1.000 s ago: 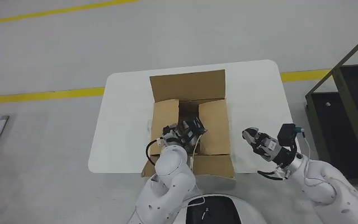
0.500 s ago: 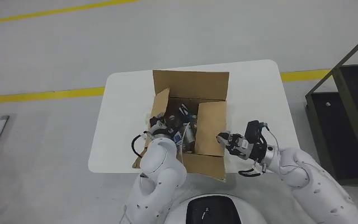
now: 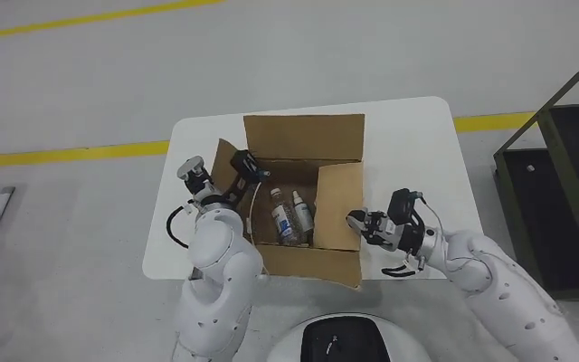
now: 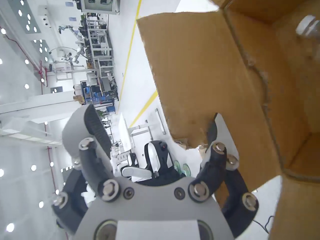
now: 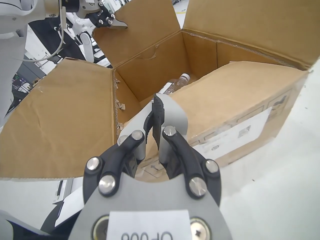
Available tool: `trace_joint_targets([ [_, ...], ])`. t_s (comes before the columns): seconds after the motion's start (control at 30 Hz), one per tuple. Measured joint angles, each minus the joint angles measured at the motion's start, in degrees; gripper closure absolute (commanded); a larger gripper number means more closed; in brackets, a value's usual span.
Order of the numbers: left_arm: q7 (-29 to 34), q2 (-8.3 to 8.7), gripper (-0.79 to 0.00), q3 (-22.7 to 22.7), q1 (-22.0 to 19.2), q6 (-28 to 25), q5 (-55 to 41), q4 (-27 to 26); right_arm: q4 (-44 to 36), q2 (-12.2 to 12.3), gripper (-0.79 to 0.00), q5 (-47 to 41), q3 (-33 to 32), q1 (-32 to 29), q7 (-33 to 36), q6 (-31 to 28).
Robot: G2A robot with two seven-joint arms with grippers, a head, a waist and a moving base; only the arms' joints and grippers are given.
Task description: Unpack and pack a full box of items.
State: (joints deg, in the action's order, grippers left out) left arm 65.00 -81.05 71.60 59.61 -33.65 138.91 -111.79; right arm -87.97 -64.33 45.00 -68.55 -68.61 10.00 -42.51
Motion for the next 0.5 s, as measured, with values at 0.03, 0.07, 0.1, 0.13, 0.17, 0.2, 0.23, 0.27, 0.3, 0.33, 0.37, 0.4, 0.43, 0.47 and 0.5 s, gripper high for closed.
trace_joint_targets([
  [0.03,-0.5,0.14,-0.785,1.0,0.1,-0.3,0.8,0.2,0.0,0.0,0.000,0.1,0.0,0.0,0.0,0.0],
  [0.07,-1.1,0.30,-0.785,2.2,0.4,-0.6,1.5,0.6,0.0,0.0,0.000,0.2,-0.1,0.0,-0.1,0.0],
  [0.1,-1.5,0.40,-0.785,3.1,0.6,-0.8,1.9,0.8,0.0,0.0,0.000,0.2,-0.1,-0.1,-0.2,0.1],
  [0.13,-1.9,0.50,-0.785,3.9,0.9,-1.1,2.3,1.0,0.0,0.0,0.000,0.3,-0.2,-0.1,-0.2,0.1],
  [0.17,-2.3,0.61,-0.785,4.9,1.3,-1.3,2.8,1.2,-0.1,0.0,0.000,0.3,-0.2,-0.1,-0.2,0.1],
  [0.2,-2.6,0.69,-0.785,5.6,1.7,-1.5,3.2,1.3,-0.1,0.0,0.000,0.4,-0.2,-0.1,-0.2,0.2],
  [0.23,-2.8,0.77,-0.785,6.2,2.0,-1.5,3.5,1.4,-0.1,0.1,0.000,0.5,-0.3,-0.1,-0.3,0.3],
  [0.27,-3.1,0.85,-0.785,7.1,2.5,-1.6,4.0,1.4,-0.1,0.1,0.000,0.5,-0.4,-0.1,-0.3,0.4],
  [0.3,-3.3,0.91,-0.785,7.6,2.9,-1.7,4.3,1.4,-0.1,0.1,0.000,0.6,-0.4,-0.1,-0.4,0.5],
  [0.33,-3.5,0.96,-0.785,8.1,3.3,-1.8,4.5,1.4,-0.1,0.1,0.000,0.6,-0.4,-0.1,-0.4,0.6],
  [0.37,-3.7,1.02,-0.785,8.7,3.8,-2.0,4.9,1.4,-0.1,0.1,0.000,0.7,-0.5,-0.1,-0.4,0.7],
  [0.4,-3.8,1.06,-0.785,9.1,4.2,-2.0,5.1,1.4,-0.1,0.1,0.000,0.7,-0.5,-0.1,-0.5,0.8],
  [0.43,-4.1,1.09,-0.785,9.5,4.6,-2.1,5.3,1.3,-0.1,0.1,0.000,0.8,-0.6,-0.1,-0.5,0.9],
  [0.47,-4.4,1.12,-0.785,9.9,5.1,-2.2,5.5,1.2,-0.2,0.1,0.000,0.8,-0.7,-0.1,-0.7,1.1],
  [0.5,-4.6,1.14,-0.785,10.1,5.3,-2.2,5.6,1.0,-0.3,0.1,0.000,0.9,-0.9,-0.1,-1.0,1.4],
])
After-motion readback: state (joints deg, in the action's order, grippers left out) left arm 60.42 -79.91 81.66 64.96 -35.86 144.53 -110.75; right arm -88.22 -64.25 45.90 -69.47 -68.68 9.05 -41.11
